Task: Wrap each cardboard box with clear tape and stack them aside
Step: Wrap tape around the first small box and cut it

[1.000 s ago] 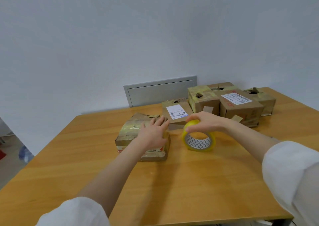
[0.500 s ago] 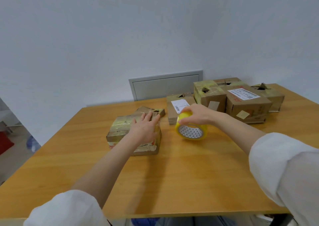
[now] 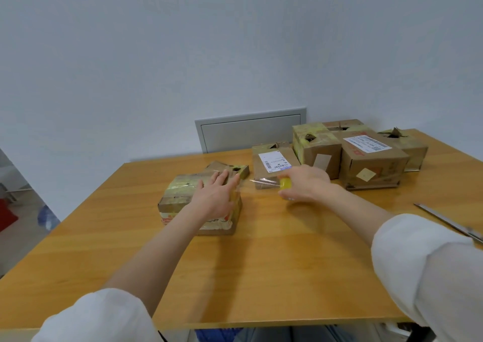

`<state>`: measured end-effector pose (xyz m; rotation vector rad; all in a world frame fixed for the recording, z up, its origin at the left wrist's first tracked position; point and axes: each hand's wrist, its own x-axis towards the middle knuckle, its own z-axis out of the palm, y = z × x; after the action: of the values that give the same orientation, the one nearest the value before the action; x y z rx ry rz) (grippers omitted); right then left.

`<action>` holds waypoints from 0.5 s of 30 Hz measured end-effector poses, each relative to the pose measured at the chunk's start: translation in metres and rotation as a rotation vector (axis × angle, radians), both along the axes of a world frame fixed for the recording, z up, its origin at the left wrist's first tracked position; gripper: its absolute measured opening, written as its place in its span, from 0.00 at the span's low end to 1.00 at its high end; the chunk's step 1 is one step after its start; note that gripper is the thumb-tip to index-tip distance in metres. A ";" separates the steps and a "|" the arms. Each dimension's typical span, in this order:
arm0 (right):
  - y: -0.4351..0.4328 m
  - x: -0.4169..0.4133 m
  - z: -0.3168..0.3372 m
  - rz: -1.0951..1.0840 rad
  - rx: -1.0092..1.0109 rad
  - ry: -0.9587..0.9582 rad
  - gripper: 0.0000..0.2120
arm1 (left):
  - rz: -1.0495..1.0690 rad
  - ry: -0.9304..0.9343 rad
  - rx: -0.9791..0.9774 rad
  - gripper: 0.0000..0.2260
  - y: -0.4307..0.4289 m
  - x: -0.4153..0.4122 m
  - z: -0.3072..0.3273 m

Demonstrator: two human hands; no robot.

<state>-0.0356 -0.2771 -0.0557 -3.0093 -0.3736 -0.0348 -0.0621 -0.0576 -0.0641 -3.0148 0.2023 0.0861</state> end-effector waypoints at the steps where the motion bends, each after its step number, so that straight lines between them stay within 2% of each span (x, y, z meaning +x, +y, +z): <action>1: 0.002 -0.003 -0.004 -0.008 -0.004 -0.004 0.24 | 0.003 0.002 0.008 0.32 -0.001 0.000 0.000; 5: 0.012 -0.015 -0.017 -0.006 -0.013 -0.012 0.22 | 0.022 0.029 0.049 0.36 -0.008 -0.002 0.003; 8: 0.018 -0.023 -0.029 -0.008 -0.015 -0.012 0.21 | -0.026 -0.018 0.105 0.39 -0.026 -0.007 0.002; 12: 0.018 -0.032 -0.041 0.010 -0.001 0.051 0.22 | -0.131 -0.132 0.069 0.33 -0.059 -0.012 0.001; 15: 0.007 -0.040 -0.038 -0.009 0.187 0.023 0.15 | -0.182 -0.141 0.043 0.28 -0.087 -0.011 -0.001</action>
<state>-0.0757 -0.2701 -0.0932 -2.8247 -0.3346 -0.0336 -0.0730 -0.1450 -0.0646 -2.9284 0.4527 -0.1369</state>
